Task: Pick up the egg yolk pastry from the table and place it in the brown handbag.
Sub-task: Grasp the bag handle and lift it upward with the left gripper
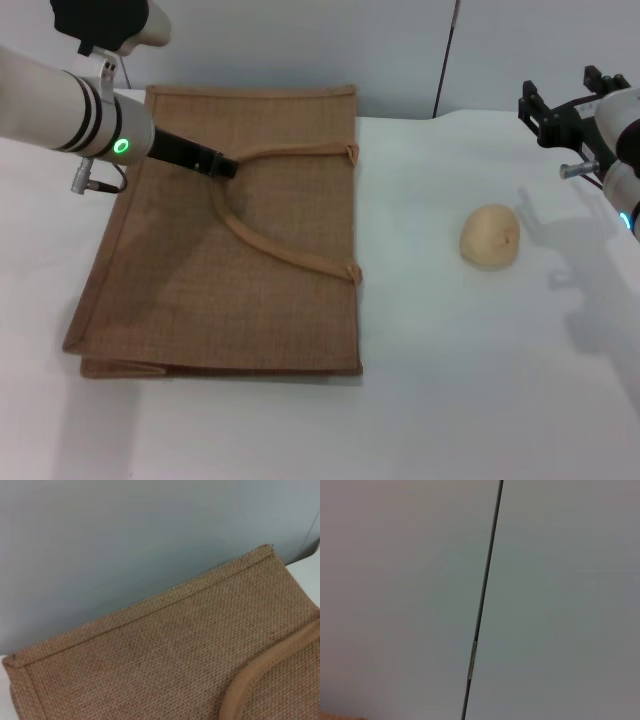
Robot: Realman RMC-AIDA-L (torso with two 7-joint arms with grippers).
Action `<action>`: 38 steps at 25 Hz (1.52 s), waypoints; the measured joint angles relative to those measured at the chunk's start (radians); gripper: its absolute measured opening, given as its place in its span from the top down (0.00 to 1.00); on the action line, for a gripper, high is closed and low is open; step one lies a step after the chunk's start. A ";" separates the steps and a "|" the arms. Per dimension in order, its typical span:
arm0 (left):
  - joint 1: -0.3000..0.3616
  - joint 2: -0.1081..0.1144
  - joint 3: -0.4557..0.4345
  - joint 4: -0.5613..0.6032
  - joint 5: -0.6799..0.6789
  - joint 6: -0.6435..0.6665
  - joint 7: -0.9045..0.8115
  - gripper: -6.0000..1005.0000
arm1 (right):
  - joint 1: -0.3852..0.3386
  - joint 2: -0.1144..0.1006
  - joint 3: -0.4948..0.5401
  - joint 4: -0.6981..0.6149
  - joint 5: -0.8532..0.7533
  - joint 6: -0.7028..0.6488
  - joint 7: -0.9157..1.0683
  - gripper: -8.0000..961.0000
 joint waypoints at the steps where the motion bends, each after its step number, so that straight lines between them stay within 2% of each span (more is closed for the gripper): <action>1: 0.000 -0.001 0.000 0.000 0.000 0.002 0.000 0.43 | 0.000 0.000 0.000 0.000 0.000 0.000 0.000 0.24; 13: -0.032 -0.016 0.007 -0.059 0.001 0.036 0.013 0.43 | 0.007 0.000 -0.001 0.000 0.003 0.000 0.000 0.24; 24: -0.028 -0.020 0.001 -0.064 -0.004 0.052 0.007 0.43 | 0.008 0.001 -0.002 0.002 0.005 0.000 0.000 0.24; 32: -0.029 -0.019 0.000 -0.084 -0.010 0.060 0.002 0.54 | 0.009 0.002 -0.002 0.002 0.005 0.000 0.000 0.24; 38: -0.028 -0.020 -0.002 -0.088 -0.006 0.072 -0.016 0.56 | 0.009 0.002 -0.002 0.002 0.005 0.000 0.000 0.24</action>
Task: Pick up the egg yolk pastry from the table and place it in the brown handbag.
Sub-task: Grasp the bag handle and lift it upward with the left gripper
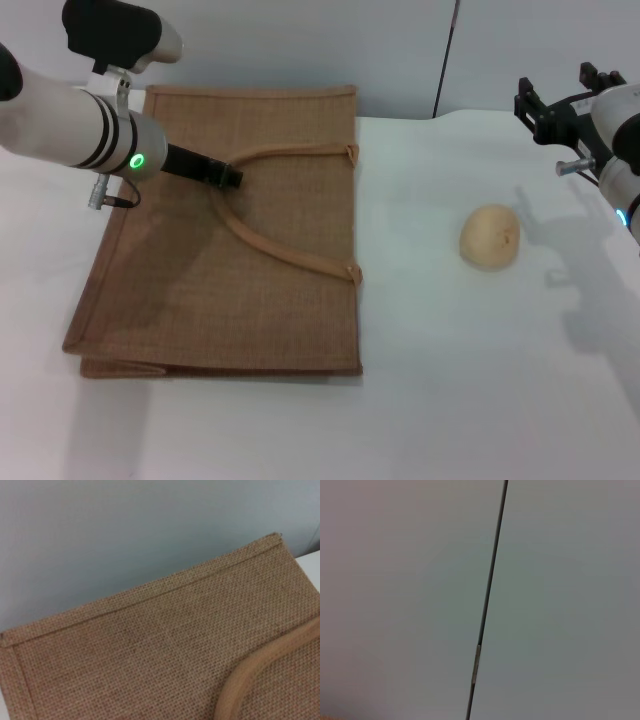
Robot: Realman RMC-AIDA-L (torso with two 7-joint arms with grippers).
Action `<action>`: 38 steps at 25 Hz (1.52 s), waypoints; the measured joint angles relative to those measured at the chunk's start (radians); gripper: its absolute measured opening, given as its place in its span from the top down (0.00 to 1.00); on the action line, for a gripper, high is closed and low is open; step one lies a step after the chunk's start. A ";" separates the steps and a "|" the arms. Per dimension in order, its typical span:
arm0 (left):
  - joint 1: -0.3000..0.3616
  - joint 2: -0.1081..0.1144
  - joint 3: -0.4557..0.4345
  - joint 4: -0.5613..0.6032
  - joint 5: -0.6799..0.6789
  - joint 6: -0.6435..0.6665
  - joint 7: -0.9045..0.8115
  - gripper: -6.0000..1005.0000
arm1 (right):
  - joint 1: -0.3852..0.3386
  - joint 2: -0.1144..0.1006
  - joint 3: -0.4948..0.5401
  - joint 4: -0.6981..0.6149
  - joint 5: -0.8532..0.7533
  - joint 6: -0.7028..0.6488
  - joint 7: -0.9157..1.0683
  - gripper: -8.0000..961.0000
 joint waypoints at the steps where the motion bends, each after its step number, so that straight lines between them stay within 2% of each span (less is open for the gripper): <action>1: 0.000 0.000 0.000 -0.001 0.001 0.002 -0.001 0.57 | 0.000 0.000 0.000 0.000 0.000 0.000 0.000 0.24; 14: -0.010 0.001 0.000 -0.038 0.001 0.058 -0.028 0.62 | 0.000 0.000 0.000 0.001 0.000 0.001 0.000 0.24; 19: -0.025 -0.003 0.005 -0.042 0.002 0.077 -0.024 0.72 | 0.003 0.000 0.000 0.002 0.000 0.001 0.000 0.24; 22: -0.031 -0.014 0.009 -0.041 0.003 0.094 -0.022 0.82 | 0.003 0.000 0.000 0.003 0.000 0.001 0.000 0.24; 31: -0.038 -0.026 0.013 -0.041 0.005 0.107 -0.005 0.87 | 0.002 0.000 0.003 0.005 0.001 0.005 0.000 0.24; 38: -0.032 -0.026 0.012 -0.043 0.005 0.102 0.002 0.89 | 0.002 0.000 0.004 0.005 0.002 0.005 0.000 0.24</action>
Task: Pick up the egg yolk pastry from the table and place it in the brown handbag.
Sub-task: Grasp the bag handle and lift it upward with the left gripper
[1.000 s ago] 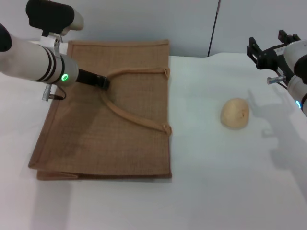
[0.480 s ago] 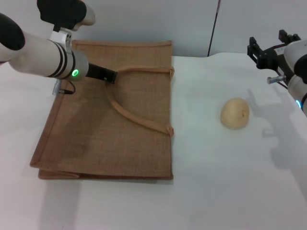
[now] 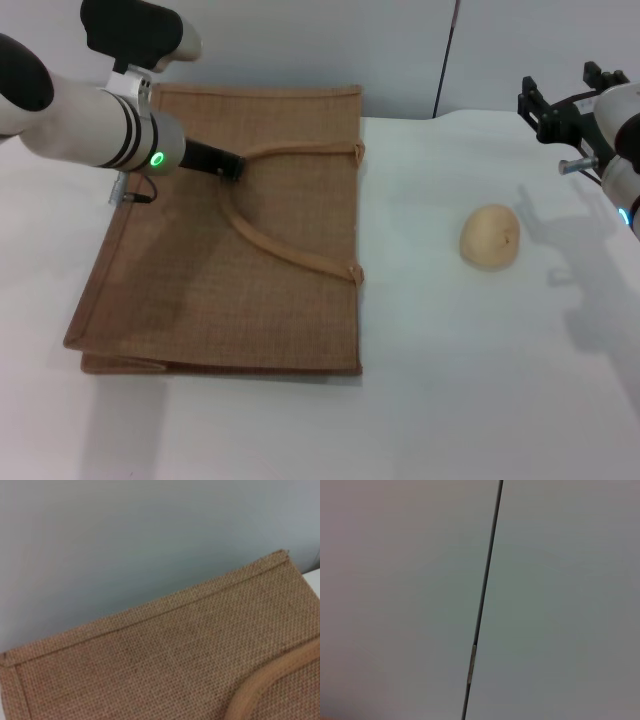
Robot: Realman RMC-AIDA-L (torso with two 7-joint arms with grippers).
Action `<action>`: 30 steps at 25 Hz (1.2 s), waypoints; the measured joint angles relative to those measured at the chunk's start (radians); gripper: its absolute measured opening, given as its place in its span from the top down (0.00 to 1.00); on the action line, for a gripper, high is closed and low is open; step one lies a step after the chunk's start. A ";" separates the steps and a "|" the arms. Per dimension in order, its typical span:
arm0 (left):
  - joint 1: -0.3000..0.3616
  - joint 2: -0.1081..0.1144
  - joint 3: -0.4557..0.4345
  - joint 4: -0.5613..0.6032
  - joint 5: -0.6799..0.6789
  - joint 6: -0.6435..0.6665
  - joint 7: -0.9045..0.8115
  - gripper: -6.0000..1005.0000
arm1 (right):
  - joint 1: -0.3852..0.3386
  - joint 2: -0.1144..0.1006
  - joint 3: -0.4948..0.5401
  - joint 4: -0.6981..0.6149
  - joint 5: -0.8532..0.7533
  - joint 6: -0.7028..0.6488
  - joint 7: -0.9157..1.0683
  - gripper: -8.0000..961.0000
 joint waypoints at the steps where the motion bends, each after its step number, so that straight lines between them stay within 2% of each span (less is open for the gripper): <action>1: 0.001 0.000 0.000 -0.002 0.000 -0.001 0.004 0.88 | 0.000 0.000 0.000 0.000 0.000 0.000 0.000 0.24; 6: 0.001 -0.001 0.000 -0.006 0.001 0.000 0.020 0.86 | 0.000 0.000 0.001 0.000 0.000 0.000 0.000 0.24; 11: 0.003 -0.001 -0.004 -0.007 0.001 0.007 0.019 0.67 | 0.001 0.000 0.001 0.000 0.000 0.000 0.000 0.24; 17: 0.005 -0.001 -0.008 -0.007 0.002 0.020 0.015 0.63 | 0.001 0.000 0.001 -0.001 0.000 0.001 0.000 0.24; 20: 0.005 -0.001 -0.008 -0.008 0.002 0.030 0.017 0.67 | 0.002 0.000 0.001 -0.001 0.000 0.001 0.000 0.24; 30: -0.002 -0.013 -0.002 -0.046 0.000 0.058 0.030 0.68 | 0.004 0.000 -0.001 0.000 0.000 0.002 0.000 0.24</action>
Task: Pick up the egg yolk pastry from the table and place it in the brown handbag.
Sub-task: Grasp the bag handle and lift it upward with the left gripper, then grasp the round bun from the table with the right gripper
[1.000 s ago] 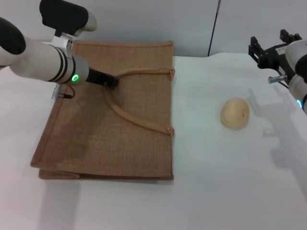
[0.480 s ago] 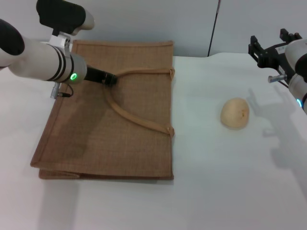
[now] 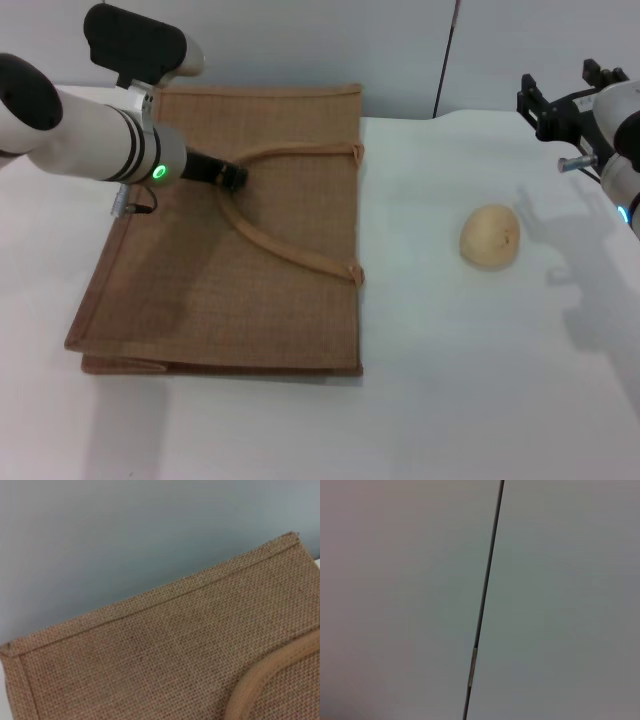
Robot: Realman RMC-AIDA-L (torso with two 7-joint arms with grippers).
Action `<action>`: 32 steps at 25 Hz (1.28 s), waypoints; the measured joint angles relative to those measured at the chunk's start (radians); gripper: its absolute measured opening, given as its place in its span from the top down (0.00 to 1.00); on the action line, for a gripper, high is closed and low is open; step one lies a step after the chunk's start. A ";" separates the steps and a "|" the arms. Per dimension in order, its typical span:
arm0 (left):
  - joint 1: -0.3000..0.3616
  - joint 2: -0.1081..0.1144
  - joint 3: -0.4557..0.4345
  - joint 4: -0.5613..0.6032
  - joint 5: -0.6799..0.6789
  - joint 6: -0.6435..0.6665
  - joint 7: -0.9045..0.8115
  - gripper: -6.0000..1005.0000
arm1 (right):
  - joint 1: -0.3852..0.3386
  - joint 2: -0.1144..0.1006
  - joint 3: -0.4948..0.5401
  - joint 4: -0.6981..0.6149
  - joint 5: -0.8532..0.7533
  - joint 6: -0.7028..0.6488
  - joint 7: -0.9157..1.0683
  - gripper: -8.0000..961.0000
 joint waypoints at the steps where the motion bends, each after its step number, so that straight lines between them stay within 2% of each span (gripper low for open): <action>1: 0.000 -0.002 0.000 0.000 0.000 0.002 0.000 0.68 | 0.001 0.000 0.000 0.000 0.000 0.000 0.000 0.24; 12: 0.000 -0.007 -0.001 0.014 -0.006 0.005 0.000 0.68 | 0.001 0.000 0.003 0.005 0.000 -0.002 0.000 0.24; 17: 0.009 -0.008 0.002 0.088 -0.003 -0.045 -0.005 0.87 | -0.010 0.000 0.007 0.008 0.000 -0.002 0.000 0.24; 23: 0.029 -0.007 -0.002 0.194 0.001 -0.153 -0.010 0.87 | -0.040 -0.002 0.017 -0.009 0.000 -0.004 -0.028 0.24; 27: 0.056 -0.007 -0.002 0.335 0.031 -0.255 -0.052 0.87 | -0.100 -0.001 0.054 -0.083 0.002 -0.048 -0.084 0.24; 32: 0.124 -0.010 0.002 0.593 0.115 -0.395 -0.151 0.87 | -0.148 0.000 0.160 -0.164 0.003 -0.254 -0.102 0.24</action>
